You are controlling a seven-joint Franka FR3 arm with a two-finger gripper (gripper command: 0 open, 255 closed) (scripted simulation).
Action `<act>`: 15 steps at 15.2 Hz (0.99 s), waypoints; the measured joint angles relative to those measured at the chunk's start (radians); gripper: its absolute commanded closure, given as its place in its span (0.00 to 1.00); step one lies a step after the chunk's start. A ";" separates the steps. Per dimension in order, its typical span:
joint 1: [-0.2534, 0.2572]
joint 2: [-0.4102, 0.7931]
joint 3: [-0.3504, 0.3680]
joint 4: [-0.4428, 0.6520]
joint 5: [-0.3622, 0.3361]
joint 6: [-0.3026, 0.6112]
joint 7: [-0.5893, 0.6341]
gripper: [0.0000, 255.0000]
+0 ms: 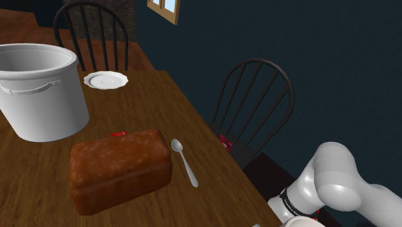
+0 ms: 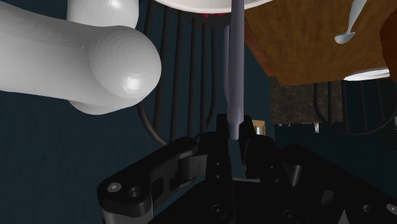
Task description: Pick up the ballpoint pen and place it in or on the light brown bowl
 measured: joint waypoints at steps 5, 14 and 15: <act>0.001 0.000 0.001 -0.001 0.001 0.000 0.001 0.00; -0.056 0.051 -0.020 0.151 -0.011 -0.076 0.016 0.00; -0.064 0.057 -0.023 0.168 -0.012 -0.084 0.017 0.00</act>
